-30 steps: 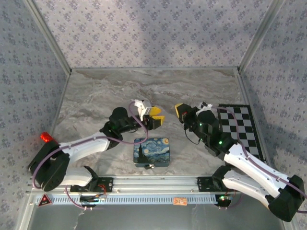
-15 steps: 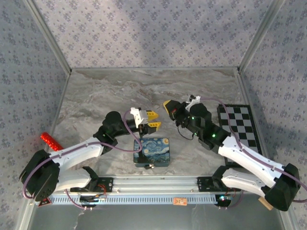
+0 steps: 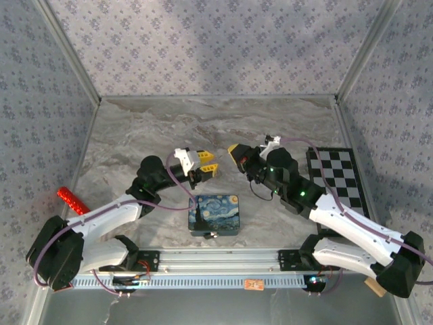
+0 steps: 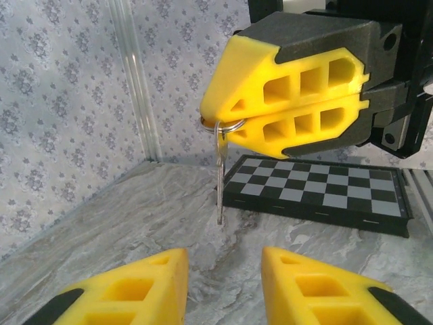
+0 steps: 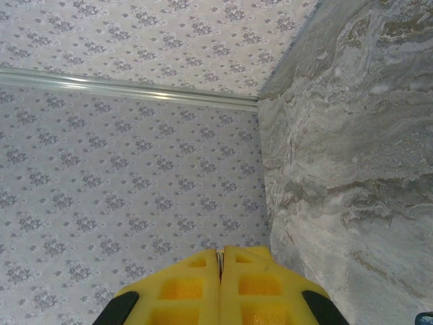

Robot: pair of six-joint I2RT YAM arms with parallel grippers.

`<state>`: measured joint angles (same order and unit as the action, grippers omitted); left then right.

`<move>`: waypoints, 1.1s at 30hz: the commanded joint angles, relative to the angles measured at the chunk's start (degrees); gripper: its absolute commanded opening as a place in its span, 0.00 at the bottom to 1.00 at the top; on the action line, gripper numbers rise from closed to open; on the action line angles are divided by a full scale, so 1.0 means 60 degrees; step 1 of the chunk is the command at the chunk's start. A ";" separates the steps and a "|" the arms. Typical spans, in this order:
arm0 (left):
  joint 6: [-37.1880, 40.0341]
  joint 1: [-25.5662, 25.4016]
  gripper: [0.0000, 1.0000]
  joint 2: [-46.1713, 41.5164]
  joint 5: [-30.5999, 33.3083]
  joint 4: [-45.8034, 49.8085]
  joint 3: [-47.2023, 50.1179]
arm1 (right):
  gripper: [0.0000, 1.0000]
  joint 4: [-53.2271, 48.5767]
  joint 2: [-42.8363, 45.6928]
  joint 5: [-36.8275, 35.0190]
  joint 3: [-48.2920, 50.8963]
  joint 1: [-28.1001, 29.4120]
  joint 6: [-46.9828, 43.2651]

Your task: Unlock the padlock with the key

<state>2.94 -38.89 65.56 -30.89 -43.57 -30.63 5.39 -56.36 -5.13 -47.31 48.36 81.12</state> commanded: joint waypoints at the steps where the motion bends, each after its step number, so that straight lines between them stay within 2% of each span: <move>1: -0.0134 0.0001 0.29 -0.0147 -0.0547 -0.0332 -0.0264 | 0.00 0.0073 0.0011 0.0013 -0.0320 0.0112 -0.0254; 4: -0.0158 -0.0007 0.25 -0.0131 -0.0652 -0.0208 -0.0388 | 0.00 0.0132 0.0003 0.0032 -0.0343 0.0186 -0.0303; 16: -0.0402 0.0000 0.28 -0.0161 -0.0462 -0.0465 -0.0390 | 0.00 0.0090 -0.0026 0.0088 -0.0278 0.0352 -0.0372; 25: -0.0504 -0.0006 0.20 -0.0117 -0.0556 -0.0474 -0.0490 | 0.00 0.0245 -0.0085 0.0166 -0.0092 0.0356 -0.0306; 27: -0.0537 -0.0006 0.20 -0.0110 -0.0564 -0.0509 -0.0505 | 0.00 0.0277 -0.0099 0.0194 -0.0041 0.0352 -0.0279; 30: -0.0577 -0.0007 0.29 -0.0105 -0.0551 -0.0481 -0.0549 | 0.00 0.0411 -0.0059 0.0179 0.0120 0.0350 -0.0247; 33: -0.0550 -0.0009 0.28 -0.0116 -0.0534 -0.0432 -0.0541 | 0.00 0.0379 0.0016 0.0110 0.0201 0.0356 -0.0245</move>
<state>-0.10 -38.89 65.56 -32.62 -43.83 -31.53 6.63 -56.73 -4.45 -46.92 50.09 80.07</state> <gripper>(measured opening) 0.285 0.065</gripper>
